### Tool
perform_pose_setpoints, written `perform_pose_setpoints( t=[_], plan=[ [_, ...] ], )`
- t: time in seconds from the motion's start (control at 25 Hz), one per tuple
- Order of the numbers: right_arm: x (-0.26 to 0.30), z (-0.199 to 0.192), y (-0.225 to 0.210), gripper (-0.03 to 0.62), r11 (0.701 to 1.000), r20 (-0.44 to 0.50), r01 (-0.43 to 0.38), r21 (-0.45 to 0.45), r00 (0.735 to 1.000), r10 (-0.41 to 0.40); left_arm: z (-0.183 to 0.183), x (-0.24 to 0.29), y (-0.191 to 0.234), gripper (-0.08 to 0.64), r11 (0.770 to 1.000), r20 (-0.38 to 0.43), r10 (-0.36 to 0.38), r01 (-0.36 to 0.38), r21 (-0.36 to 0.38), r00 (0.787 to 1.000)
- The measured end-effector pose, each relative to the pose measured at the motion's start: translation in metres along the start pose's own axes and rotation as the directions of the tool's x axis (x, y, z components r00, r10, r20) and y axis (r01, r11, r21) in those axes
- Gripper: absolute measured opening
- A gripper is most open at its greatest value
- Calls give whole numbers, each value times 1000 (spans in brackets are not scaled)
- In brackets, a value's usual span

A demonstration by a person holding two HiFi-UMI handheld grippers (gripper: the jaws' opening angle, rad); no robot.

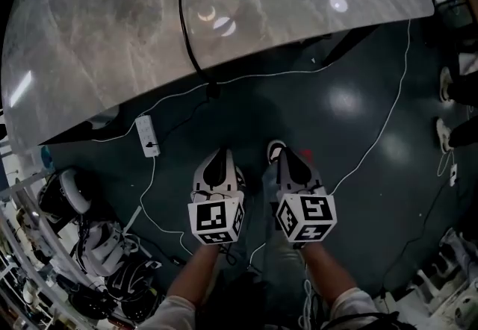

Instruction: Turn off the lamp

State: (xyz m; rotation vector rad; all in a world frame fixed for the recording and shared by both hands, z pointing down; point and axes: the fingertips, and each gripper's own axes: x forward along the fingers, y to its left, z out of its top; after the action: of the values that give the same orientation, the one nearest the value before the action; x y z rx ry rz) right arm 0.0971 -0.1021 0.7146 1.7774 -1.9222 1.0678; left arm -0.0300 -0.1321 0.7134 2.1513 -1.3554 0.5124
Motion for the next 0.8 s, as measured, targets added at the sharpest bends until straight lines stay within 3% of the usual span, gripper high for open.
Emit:
perform_pose_setpoints(
  t=[0.8],
  plan=[
    [25, 14, -6, -2, 1000, 1, 0, 4, 1000, 0, 19, 28, 32, 10, 998, 46, 53, -52, -23, 998]
  ],
)
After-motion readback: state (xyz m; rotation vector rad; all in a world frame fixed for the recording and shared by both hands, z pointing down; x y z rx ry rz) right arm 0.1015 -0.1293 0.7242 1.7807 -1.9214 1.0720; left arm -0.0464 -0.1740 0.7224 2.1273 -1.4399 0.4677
